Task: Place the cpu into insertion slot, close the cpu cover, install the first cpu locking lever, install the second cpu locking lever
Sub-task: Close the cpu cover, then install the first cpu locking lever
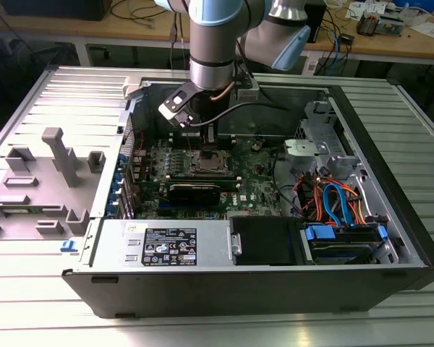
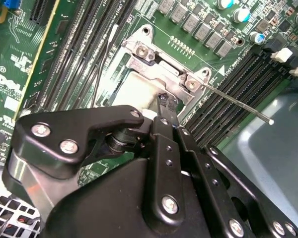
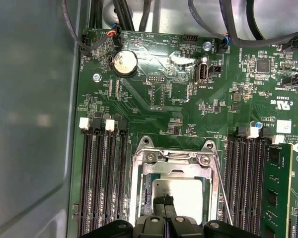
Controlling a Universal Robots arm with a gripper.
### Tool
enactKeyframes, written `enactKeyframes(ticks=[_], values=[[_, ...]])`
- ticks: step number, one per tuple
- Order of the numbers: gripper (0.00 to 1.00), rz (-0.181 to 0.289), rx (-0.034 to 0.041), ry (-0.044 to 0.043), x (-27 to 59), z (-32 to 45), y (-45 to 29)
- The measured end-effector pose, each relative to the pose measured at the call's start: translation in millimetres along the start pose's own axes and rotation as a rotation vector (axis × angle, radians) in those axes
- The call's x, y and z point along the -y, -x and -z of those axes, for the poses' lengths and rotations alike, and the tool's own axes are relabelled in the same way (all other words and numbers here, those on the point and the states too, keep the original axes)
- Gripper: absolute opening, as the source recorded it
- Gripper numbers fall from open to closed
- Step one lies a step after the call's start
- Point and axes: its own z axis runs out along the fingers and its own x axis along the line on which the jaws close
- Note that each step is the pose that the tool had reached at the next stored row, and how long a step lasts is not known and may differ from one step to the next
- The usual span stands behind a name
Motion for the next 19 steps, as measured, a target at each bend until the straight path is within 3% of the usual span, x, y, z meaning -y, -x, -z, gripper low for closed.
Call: enactKeyframes(ticks=[4,9,19], values=[[0.11,0.0,0.0021,0.0,0.0,11.3,0.5],[0.11,0.0,0.0107,-0.0006,-0.2,26.0,1.2],[0.11,0.0,0.0121,-0.0008,-0.2,26.1,1.2]])
